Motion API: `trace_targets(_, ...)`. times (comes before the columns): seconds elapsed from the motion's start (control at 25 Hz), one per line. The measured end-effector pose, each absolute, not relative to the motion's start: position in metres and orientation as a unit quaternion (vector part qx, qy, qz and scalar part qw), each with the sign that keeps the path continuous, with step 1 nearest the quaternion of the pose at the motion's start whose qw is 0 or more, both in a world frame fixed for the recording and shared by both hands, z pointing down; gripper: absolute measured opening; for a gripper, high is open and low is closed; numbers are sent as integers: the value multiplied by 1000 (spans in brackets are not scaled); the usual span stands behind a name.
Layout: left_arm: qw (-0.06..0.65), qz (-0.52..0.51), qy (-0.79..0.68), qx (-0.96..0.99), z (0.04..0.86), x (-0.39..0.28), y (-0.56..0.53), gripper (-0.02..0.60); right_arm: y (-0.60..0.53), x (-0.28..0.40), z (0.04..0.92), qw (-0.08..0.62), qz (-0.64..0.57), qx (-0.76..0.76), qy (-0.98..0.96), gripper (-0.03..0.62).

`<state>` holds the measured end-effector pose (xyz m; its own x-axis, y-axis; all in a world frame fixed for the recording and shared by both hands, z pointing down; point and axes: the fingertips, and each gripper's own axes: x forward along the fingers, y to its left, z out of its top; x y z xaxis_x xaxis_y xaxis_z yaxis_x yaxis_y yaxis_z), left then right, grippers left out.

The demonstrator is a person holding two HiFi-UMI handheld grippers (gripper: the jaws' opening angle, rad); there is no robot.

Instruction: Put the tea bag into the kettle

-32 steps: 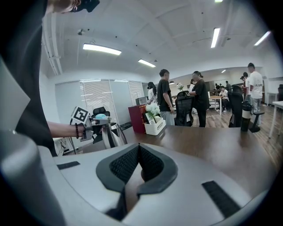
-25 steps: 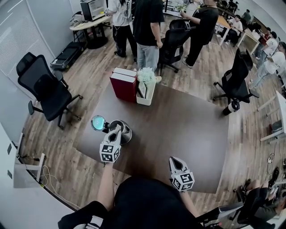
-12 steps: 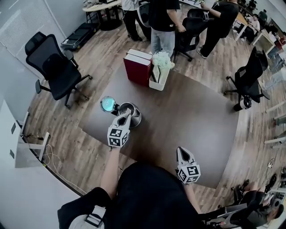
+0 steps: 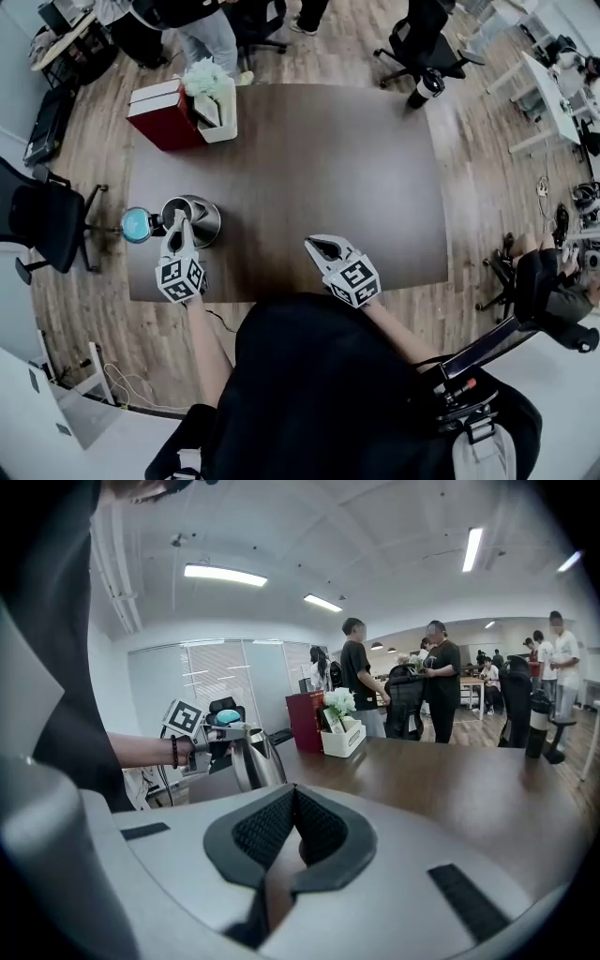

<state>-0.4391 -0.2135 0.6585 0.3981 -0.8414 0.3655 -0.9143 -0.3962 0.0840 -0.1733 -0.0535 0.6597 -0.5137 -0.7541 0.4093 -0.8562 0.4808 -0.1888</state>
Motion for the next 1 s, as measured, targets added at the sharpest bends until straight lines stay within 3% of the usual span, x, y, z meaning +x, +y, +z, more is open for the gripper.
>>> trace_targets(0.48, 165, 150, -515, 828, 661, -403, -188, 15, -29, -193, 653, 154, 189, 408, -880, 6)
trace_targets(0.76, 178, 153, -506, 830, 662, -414, -203, 15, -61, -284, 638, 154, 149, 300, -930, 6)
trace_targets(1.0, 167, 147, -516, 827, 661, -411, -210, 15, -61, -316, 621, 143, 119, 254, -949, 6)
